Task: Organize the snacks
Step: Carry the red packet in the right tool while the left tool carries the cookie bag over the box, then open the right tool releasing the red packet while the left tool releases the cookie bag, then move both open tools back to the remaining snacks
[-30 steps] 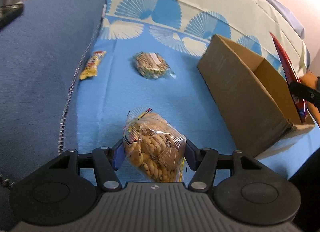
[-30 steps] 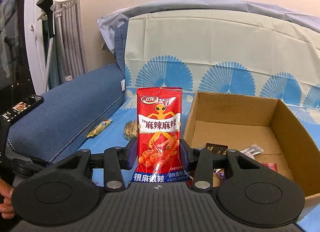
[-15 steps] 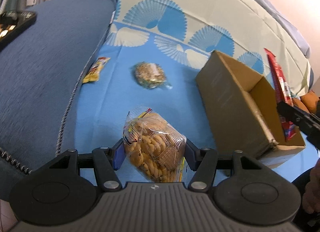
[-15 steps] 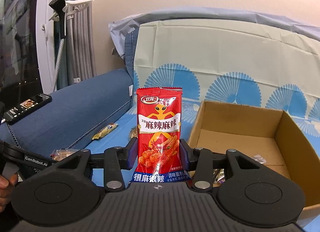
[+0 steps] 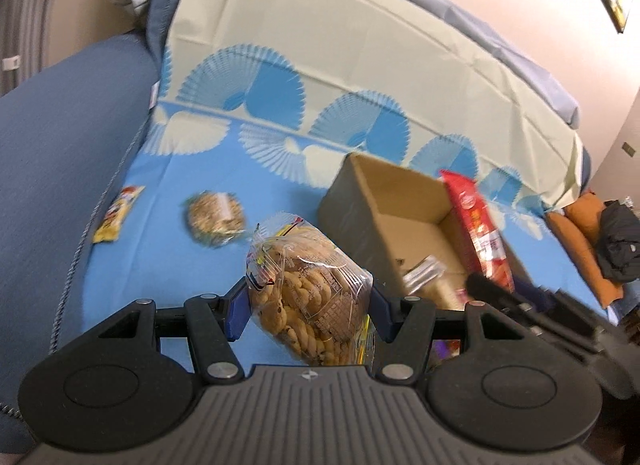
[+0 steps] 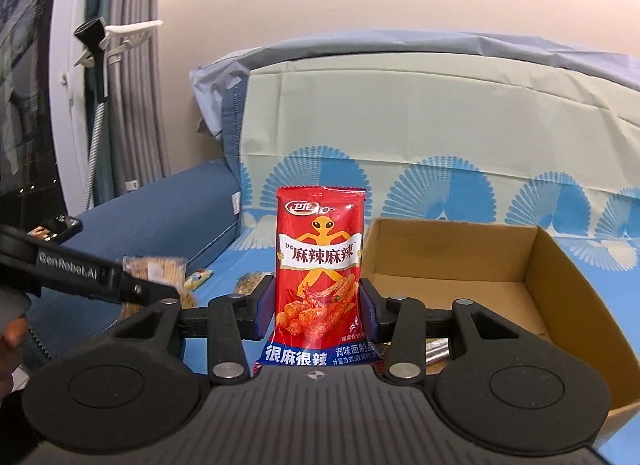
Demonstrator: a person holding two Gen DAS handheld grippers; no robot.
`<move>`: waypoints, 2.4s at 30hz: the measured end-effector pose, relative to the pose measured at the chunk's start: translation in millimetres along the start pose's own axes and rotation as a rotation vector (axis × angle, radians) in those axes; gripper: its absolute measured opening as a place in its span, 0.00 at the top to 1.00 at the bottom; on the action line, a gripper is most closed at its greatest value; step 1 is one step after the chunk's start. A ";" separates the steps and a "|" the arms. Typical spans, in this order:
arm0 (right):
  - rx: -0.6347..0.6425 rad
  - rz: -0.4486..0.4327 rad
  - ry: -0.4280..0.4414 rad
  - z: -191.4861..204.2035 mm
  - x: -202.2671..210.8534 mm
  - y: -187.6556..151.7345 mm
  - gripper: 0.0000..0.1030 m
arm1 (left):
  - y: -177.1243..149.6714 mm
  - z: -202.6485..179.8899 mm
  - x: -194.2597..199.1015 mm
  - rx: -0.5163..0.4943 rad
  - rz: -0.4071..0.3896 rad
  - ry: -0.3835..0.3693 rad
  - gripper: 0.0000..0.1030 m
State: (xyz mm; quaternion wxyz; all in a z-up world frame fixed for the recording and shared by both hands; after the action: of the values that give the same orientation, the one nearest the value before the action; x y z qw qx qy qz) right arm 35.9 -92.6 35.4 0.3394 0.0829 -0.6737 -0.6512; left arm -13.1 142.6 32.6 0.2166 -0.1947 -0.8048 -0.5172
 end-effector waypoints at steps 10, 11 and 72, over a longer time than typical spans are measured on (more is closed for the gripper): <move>-0.102 -0.018 -0.081 -24.2 -1.0 4.5 0.56 | 17.7 -43.7 -19.7 -0.046 -0.004 -0.055 0.37; -0.116 -0.022 -0.098 -27.8 -1.2 5.1 0.56 | 19.6 -49.2 -22.4 -0.053 -0.004 -0.062 0.37; -0.045 0.085 -0.129 -0.2 -28.0 -12.0 0.60 | -7.4 152.2 -96.4 -0.101 -0.069 0.504 0.70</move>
State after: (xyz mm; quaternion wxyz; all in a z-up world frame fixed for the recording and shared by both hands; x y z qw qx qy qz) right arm 53.2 -78.9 14.4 0.3241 0.0045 -0.6824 -0.6551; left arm 40.5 270.7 -82.5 0.3824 -0.0425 -0.7049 -0.5959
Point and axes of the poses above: each gripper's, at about its wrist camera, not at the fingertips, and x roughly against the way its jaws point, z to its left, y to its top, the point moved 2 cm from there along -x, roughly the way its jaws point, and after that the axes turned 6 degrees about -y, right-handed, at the moved point
